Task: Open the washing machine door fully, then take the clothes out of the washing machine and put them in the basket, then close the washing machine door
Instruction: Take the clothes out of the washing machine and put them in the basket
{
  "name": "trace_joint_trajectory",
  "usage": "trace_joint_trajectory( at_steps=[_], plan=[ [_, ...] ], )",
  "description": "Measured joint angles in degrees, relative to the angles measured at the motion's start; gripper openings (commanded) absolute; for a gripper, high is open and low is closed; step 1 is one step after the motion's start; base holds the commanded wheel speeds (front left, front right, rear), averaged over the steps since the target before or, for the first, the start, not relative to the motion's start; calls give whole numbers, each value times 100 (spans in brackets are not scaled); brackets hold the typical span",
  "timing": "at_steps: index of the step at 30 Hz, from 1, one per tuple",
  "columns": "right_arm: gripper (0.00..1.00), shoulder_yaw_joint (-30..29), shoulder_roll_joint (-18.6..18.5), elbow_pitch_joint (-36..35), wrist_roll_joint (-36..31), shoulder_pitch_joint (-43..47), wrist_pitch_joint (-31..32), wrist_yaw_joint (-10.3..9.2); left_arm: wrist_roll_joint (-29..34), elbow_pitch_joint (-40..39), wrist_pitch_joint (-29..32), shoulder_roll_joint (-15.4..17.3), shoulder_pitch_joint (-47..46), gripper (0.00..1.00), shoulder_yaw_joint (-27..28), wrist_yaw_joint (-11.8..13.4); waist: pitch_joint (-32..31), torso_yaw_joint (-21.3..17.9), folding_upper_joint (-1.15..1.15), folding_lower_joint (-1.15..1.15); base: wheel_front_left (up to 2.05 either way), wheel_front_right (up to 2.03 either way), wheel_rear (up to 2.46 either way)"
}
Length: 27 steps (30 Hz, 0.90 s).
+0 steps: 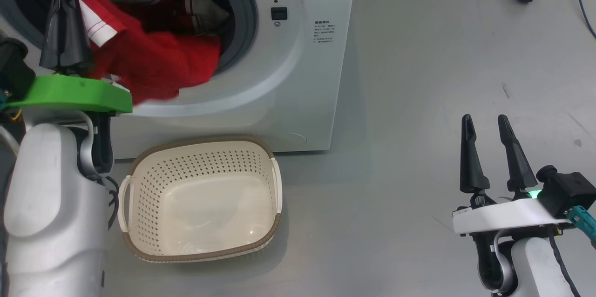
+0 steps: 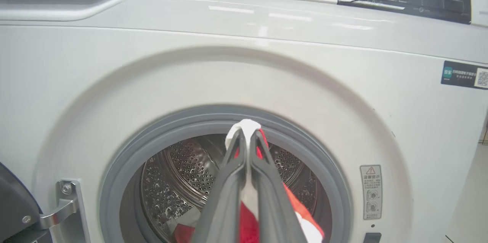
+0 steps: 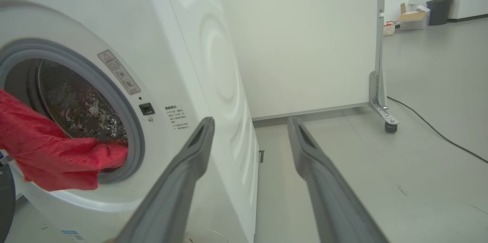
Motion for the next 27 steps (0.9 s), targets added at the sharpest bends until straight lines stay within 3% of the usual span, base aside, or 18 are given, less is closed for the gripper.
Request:
trace_joint_trajectory(
  at_steps=[13,27],
  plan=[
    [100,32,0,-31,8,98,0,0,130,-1002,0,-74,502,0,4,-3,-152,37,0,0,0,0,0],
    [100,47,-1,-68,8,118,0,0,190,-1003,0,-118,1272,0,-181,-3,-92,27,0,0,0,0,0]
  ],
)
